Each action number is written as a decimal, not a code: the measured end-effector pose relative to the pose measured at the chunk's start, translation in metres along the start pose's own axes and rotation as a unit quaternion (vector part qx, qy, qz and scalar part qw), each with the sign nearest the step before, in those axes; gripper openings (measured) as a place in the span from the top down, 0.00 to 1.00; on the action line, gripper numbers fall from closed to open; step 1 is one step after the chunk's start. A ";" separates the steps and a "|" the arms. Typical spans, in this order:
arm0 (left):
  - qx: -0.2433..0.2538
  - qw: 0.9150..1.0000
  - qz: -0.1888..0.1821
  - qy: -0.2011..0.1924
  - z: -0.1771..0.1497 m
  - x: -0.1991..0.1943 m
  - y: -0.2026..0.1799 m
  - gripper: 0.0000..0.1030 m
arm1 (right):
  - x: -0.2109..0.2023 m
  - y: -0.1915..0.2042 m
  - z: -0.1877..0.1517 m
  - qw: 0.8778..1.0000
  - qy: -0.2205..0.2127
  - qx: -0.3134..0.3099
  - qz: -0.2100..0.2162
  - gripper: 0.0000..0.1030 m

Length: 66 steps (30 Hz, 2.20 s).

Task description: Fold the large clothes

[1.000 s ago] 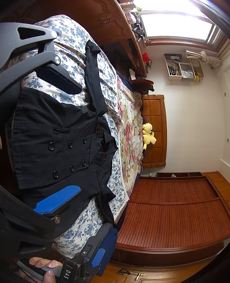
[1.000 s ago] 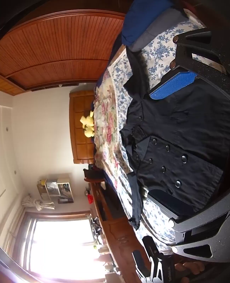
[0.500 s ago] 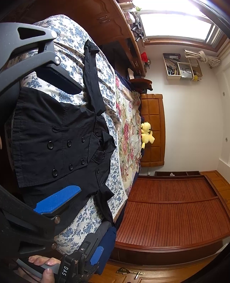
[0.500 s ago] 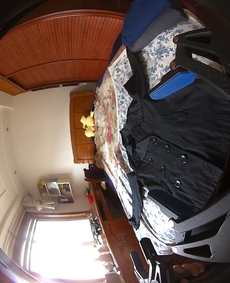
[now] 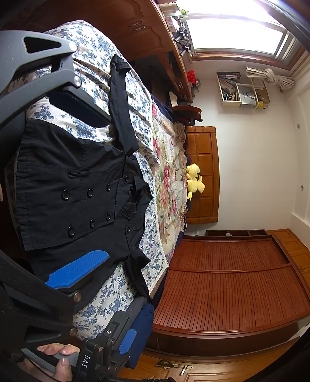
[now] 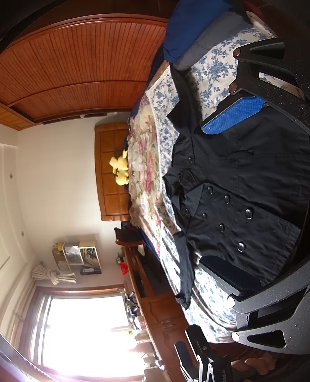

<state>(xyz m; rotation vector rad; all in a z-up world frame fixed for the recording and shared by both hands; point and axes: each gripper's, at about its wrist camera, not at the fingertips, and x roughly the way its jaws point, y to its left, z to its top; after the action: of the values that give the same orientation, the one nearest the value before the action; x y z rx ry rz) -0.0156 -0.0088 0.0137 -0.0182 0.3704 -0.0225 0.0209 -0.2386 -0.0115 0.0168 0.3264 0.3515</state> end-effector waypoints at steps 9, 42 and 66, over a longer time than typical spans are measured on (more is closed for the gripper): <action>0.000 1.000 0.000 0.000 0.000 0.000 0.000 0.00 | -0.003 0.004 0.001 1.000 -0.003 0.001 0.003 0.00; -0.010 1.000 0.000 0.012 -0.006 0.010 0.011 0.00 | 0.000 0.009 -0.007 1.000 0.004 0.001 0.003 0.00; -0.046 0.990 0.076 0.106 -0.071 0.141 0.117 0.00 | 0.189 0.037 -0.044 0.989 0.098 -0.051 0.100 0.00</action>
<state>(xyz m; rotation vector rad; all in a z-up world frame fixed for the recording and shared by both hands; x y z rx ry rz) 0.0919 0.1033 -0.1056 -0.0786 0.5842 0.1436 0.1620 -0.1408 -0.1095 -0.0855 0.5030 0.5712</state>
